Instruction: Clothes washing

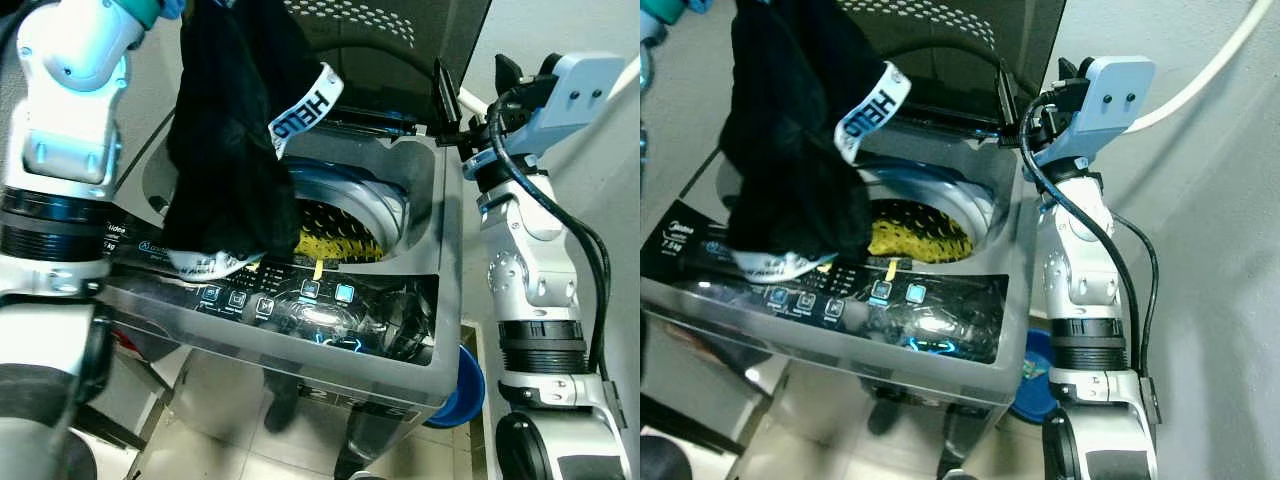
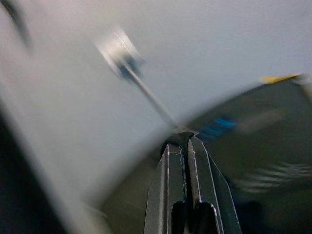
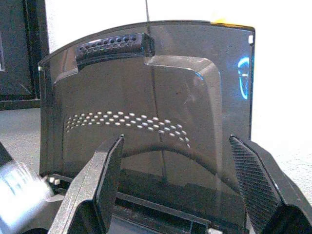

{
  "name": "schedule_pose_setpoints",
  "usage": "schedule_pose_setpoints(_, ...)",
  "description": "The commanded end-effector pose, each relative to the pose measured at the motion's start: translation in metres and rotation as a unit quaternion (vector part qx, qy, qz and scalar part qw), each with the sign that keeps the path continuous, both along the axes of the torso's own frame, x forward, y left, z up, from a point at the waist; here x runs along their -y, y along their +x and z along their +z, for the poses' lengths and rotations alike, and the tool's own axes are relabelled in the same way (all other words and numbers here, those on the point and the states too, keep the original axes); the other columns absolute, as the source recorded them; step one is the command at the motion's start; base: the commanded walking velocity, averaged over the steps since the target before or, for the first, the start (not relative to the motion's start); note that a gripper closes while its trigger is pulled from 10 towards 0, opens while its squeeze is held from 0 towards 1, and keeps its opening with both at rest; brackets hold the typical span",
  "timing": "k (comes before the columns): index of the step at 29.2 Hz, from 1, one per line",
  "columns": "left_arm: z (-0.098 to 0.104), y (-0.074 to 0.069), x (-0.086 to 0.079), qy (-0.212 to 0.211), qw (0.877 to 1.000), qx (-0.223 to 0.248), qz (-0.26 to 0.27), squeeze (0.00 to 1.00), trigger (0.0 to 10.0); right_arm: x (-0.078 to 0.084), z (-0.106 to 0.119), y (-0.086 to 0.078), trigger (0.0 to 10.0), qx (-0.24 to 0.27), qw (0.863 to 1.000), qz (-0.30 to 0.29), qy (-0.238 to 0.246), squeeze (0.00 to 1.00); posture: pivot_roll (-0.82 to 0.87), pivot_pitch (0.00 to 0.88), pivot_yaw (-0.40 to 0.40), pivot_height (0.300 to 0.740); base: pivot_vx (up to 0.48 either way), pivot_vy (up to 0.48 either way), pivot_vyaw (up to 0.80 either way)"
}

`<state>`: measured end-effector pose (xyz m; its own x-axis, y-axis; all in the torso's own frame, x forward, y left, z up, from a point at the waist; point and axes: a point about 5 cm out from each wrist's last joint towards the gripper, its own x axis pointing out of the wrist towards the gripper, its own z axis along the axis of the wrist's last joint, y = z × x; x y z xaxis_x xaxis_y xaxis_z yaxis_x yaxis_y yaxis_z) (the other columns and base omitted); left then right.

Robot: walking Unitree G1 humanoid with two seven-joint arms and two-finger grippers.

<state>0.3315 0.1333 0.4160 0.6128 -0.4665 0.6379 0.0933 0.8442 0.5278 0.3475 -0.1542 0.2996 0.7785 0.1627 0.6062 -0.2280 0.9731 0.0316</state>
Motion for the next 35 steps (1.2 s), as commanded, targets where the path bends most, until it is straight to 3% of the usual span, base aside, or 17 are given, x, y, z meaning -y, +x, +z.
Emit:
schedule_pose_setpoints(1, -0.008, 0.002, 0.001, -0.009, 0.998, -0.044, -0.035, 0.0, 10.0, 0.002, -0.002, -0.002, 10.0, 0.0, 1.0, -0.003, 0.004, 0.0, 0.01, 0.029, 0.024, 0.74, 0.0, 0.0, 0.0)
schedule_pose_setpoints(6, -0.023, 0.01, -0.001, -0.068, 0.993, -0.079, -0.049, 0.0, 10.0, 0.004, -0.005, -0.002, 10.0, -0.007, 1.0, -0.003, 0.001, 0.0, 0.0, 0.04, 0.017, 0.74, 0.0, 0.096, 0.0)
schedule_pose_setpoints(12, -0.032, 0.015, -0.01, -0.1, 0.99, -0.088, -0.036, 0.0, 10.0, 0.004, -0.005, -0.001, 10.0, -0.01, 1.0, -0.001, 0.001, 0.0, 0.01, 0.043, 0.013, 0.74, 0.0, 0.48, 0.0)
schedule_pose_setpoints(20, -0.034, 0.014, -0.015, -0.108, 0.988, -0.105, -0.031, 0.0, 10.0, 0.002, -0.007, 0.0, 10.0, -0.013, 1.0, 0.0, 0.0, 0.0, 0.01, 0.043, 0.01, 0.74, 0.0, 0.442, 0.0)
schedule_pose_setpoints(26, -0.037, 0.018, -0.016, -0.126, 0.984, -0.125, -0.03, 0.0, 10.0, 0.003, -0.007, 0.0, 10.0, -0.015, 1.0, -0.003, -0.002, 0.0, 0.0, 0.042, 0.01, 0.74, 0.0, 0.0, 0.0)
schedule_pose_setpoints(34, -0.039, 0.018, -0.014, -0.116, 0.984, -0.131, -0.033, 0.0, 10.0, 0.003, -0.007, 0.0, 10.0, -0.014, 1.0, -0.003, -0.002, 0.0, 0.01, 0.04, 0.011, 0.74, 0.0, 0.0, 0.0)
schedule_pose_setpoints(35, -0.043, 0.019, -0.011, -0.106, 0.982, -0.15, -0.049, 0.0, 10.0, 0.002, -0.007, 0.0, 10.0, -0.014, 1.0, -0.002, -0.002, 0.0, 0.01, 0.039, 0.01, 0.74, 0.0, 0.0, 0.0)
